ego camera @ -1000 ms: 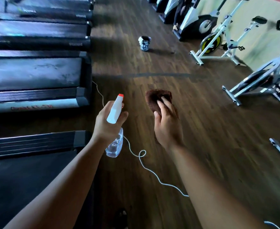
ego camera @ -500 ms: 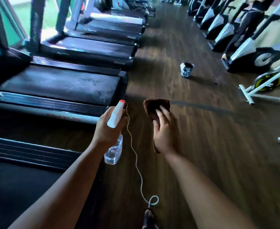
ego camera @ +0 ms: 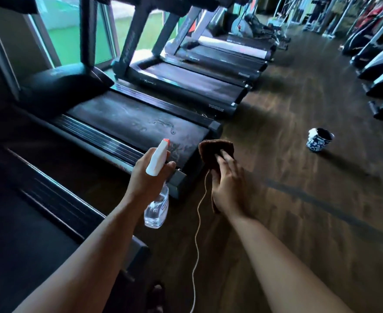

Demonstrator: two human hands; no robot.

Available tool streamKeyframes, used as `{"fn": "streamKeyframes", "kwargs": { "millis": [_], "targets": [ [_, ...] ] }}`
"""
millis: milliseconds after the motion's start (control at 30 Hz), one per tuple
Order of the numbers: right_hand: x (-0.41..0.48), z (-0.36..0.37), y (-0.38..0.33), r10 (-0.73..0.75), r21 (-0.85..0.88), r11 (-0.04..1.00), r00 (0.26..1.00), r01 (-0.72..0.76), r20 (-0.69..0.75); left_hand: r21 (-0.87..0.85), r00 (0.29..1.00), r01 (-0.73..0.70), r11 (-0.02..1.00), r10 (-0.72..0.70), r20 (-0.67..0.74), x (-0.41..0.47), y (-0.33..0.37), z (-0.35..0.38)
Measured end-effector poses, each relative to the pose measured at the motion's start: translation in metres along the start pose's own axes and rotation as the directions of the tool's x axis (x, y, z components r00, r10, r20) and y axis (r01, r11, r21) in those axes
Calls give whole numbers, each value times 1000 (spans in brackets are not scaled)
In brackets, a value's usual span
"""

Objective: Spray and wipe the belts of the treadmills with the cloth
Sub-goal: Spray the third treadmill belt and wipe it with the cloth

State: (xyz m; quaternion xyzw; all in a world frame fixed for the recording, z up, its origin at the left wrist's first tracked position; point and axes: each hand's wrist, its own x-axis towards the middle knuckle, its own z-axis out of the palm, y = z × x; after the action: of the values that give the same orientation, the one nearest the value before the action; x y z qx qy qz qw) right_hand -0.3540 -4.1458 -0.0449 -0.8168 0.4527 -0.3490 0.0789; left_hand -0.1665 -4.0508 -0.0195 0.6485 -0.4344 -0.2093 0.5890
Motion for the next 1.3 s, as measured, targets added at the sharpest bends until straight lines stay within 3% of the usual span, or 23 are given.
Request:
{"fn": "streamKeyframes", "kwargs": {
  "millis": [500, 900, 1300],
  "targets": [
    [204, 156, -41, -148, 74, 988, 973, 137, 175, 33, 986, 73, 997, -67, -154, 216, -81, -63],
    [352, 269, -14, -234, 182, 965, 927, 186, 292, 23, 955, 127, 992, -116, -273, 360, -130, -52],
    [513, 372, -13, -488, 353, 857, 812, 376, 320, -4, 843, 203, 979, -177, -508, 488, -149, -38]
  ]
}}
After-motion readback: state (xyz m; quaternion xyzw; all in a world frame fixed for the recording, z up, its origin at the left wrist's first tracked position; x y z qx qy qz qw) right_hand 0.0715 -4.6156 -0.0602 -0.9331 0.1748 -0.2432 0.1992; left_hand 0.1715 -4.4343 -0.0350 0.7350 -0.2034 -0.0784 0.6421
